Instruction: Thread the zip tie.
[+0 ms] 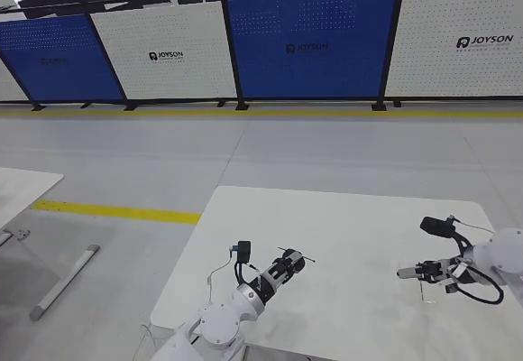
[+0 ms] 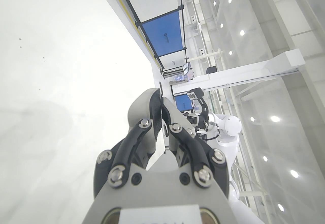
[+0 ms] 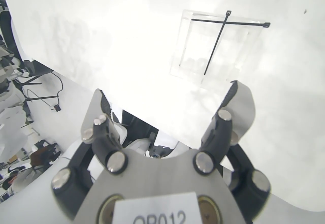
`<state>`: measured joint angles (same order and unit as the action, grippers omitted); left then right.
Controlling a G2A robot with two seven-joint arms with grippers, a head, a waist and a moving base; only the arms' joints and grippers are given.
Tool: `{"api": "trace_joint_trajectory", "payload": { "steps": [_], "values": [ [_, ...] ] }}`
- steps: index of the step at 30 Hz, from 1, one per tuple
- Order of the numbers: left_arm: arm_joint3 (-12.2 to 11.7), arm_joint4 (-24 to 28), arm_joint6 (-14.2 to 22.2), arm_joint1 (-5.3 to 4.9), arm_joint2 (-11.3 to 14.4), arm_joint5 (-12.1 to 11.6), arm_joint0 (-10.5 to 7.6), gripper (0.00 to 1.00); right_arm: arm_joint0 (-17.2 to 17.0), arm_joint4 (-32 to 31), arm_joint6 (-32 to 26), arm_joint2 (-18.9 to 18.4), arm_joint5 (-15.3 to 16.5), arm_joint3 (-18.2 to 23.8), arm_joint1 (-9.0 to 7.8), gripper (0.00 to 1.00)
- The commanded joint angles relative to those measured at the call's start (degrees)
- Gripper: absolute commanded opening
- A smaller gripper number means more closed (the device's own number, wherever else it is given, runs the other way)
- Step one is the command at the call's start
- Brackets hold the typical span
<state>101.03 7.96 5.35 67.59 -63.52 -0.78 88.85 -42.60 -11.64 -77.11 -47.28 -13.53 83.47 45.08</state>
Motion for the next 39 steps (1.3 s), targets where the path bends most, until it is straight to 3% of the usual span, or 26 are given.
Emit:
{"api": "trace_joint_trajectory", "payload": {
  "steps": [1, 8, 9, 11, 15, 19, 30, 36, 37, 38, 39],
  "values": [
    [0.0, 0.0, 0.0, 0.0, 0.0, 0.0, 0.0, 0.0, -0.1, 0.0, 0.0, -0.1, 0.0, 0.1, -0.03, 1.0],
    [0.0, 0.0, 0.0, 0.0, 0.0, 0.0, 0.0, 0.0, -0.1, 0.0, 0.0, -0.1, 0.0, 0.1, -0.03, 1.0],
    [0.0, 0.0, 0.0, 0.0, 0.0, 0.0, 0.0, 0.0, -0.6, -1.2, 2.0, 0.1, -1.0, 0.1, 0.02, 1.0],
    [0.0, 0.0, 0.0, 0.0, 0.0, 0.0, 0.0, 0.0, -0.7, -3.1, 3.6, 0.7, -5.9, 0.9, 0.3, 1.0],
    [0.0, 0.0, 0.0, 0.0, 0.0, 0.0, 0.0, 0.0, 1.4, -5.7, 3.6, 2.5, -5.9, -2.0, 1.7, 1.0],
    [0.0, 0.0, 0.0, 0.0, 0.0, 0.0, 0.0, 0.0, 4.9, -7.1, 2.2, 6.2, -5.9, -5.7, 4.34, 1.0],
    [0.0, 0.0, 0.0, 0.0, 0.0, 0.0, 0.0, 0.0, 4.2, -8.1, 3.4, 6.5, -5.8, -5.7, 4.39, 1.0],
    [0.0, 0.0, 0.0, 0.0, 0.0, 0.0, 0.0, 0.0, 3.6, -7.9, 2.6, 5.3, -2.6, -5.6, 4.16, 0.99],
    [0.0, 0.0, 0.0, 0.0, 0.0, 0.0, 0.0, 0.0, 3.4, -7.7, 2.4, 4.9, -2.1, -5.7, 4.03, 0.88],
    [0.0, 0.0, 0.0, 0.0, 0.0, 0.0, 0.0, 0.0, 3.3, -7.8, 2.2, 4.5, -1.9, -5.7, 3.91, 0.62],
    [0.0, 0.0, 0.0, 0.0, 0.0, 0.0, 0.0, 0.0, 3.1, -7.9, 2.0, 4.2, -2.0, -5.6, 3.82, 0.45]
  ]
}}
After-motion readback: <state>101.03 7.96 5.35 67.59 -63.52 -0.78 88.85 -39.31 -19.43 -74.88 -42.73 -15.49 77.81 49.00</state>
